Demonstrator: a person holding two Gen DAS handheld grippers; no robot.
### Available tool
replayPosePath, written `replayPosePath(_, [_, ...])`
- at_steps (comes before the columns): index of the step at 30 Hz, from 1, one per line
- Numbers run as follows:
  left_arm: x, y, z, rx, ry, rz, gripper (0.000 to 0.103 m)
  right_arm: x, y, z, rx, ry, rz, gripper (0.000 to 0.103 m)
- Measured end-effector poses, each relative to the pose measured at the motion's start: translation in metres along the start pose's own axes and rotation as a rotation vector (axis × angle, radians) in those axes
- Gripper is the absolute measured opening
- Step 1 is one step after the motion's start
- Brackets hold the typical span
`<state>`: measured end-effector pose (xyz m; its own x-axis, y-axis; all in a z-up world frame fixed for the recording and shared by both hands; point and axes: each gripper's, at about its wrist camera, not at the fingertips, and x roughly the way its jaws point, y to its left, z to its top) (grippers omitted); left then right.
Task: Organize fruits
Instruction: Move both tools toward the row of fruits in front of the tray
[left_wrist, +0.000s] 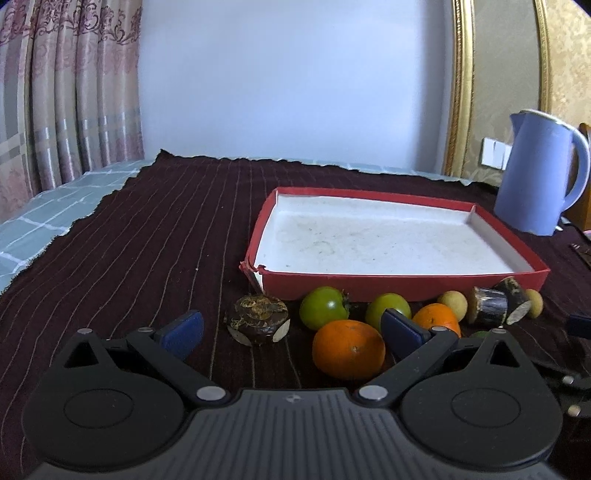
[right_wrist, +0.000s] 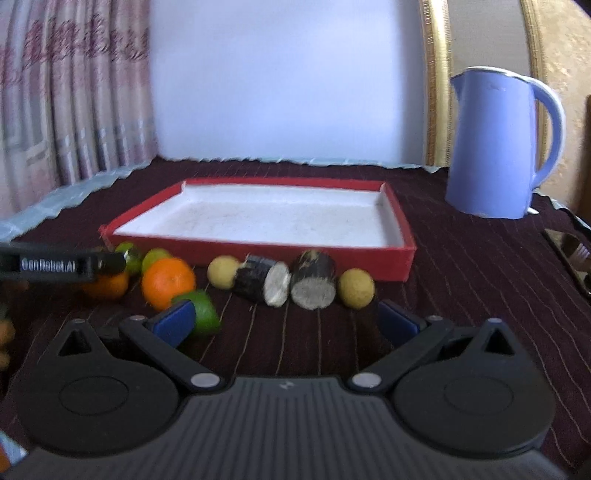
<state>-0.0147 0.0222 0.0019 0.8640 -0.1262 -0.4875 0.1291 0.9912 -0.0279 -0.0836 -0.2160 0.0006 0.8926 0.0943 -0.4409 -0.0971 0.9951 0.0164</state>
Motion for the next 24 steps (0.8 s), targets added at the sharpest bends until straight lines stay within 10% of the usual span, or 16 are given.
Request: replayPosePath(24, [-0.005, 0.003, -0.007, 0.095, 0.037, -0.061, 0.103, -0.003, 0.017, -0.001, -0.07, -0.001, -0.002, 0.103])
